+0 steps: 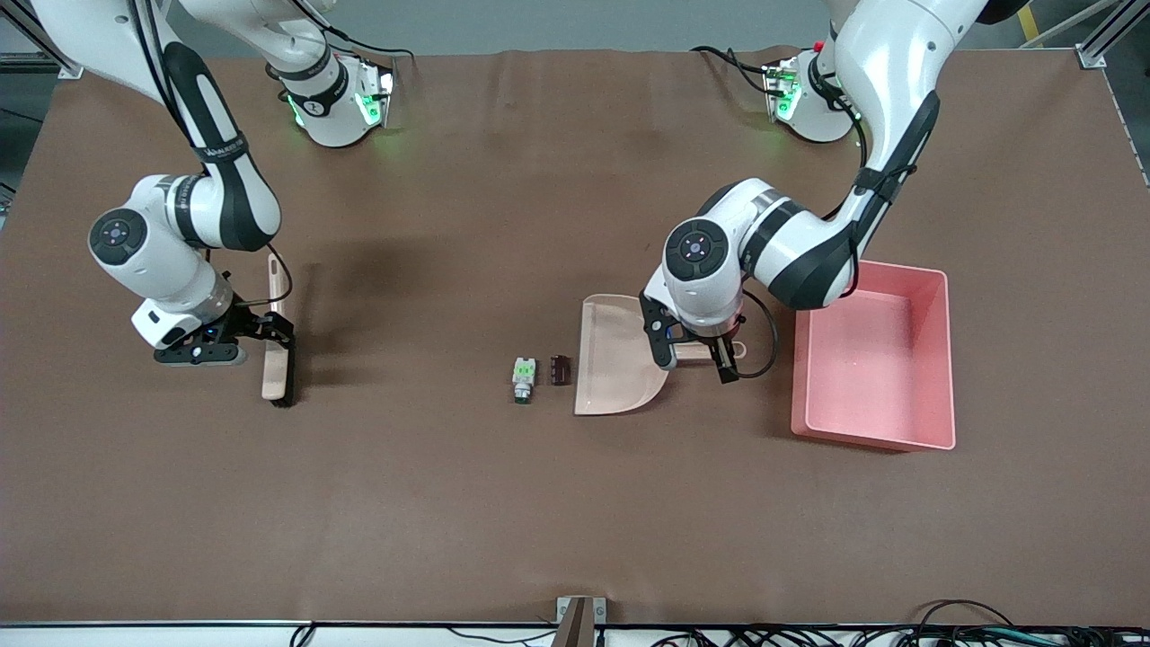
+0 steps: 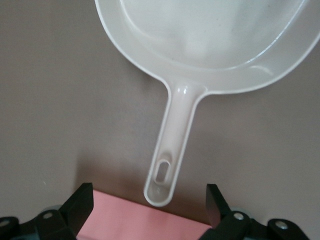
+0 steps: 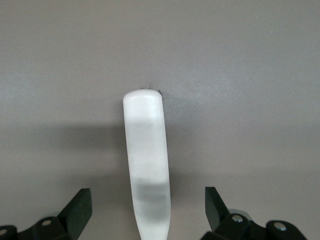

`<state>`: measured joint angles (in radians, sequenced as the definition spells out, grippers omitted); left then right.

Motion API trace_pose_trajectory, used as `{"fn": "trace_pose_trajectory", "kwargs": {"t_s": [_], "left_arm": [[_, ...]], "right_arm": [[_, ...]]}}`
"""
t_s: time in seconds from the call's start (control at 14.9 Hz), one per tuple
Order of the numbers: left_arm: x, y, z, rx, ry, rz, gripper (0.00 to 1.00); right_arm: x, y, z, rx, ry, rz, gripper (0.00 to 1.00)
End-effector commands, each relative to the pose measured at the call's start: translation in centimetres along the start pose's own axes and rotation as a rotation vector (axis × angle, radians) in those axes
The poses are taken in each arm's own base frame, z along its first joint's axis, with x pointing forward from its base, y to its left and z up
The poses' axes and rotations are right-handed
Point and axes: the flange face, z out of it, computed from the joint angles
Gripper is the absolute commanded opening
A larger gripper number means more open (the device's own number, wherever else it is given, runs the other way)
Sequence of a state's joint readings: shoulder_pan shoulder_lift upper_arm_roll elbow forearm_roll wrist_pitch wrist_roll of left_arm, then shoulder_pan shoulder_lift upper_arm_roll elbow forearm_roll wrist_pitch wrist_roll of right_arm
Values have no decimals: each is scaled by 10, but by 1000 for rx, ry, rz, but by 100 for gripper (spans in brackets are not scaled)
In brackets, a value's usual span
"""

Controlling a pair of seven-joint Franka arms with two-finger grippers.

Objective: Clean e-waste and dump in bin
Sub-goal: 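Reach the right gripper to the brush while the left gripper reaches the dustpan, then grasp the brush handle with the right gripper while the left grasps the dustpan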

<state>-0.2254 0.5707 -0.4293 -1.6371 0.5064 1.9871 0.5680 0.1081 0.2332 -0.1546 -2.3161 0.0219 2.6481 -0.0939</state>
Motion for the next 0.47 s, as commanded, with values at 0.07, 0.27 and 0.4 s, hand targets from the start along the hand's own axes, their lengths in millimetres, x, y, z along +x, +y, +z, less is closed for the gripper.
{"fn": "trace_pose_trajectory", "kwargs": {"t_s": [0.07,0.27,0.4], "left_arm": [[8,2,12,16,6,61,99],[21,9,17,42,9,125,96],[28,15,19,47,1,172,96]], "right_arm": [[-17,0,19,-7,8,-16,100],[-23,0,31,-12,20,-16,100],[-25,0,32,-12,17,-14,99]]}}
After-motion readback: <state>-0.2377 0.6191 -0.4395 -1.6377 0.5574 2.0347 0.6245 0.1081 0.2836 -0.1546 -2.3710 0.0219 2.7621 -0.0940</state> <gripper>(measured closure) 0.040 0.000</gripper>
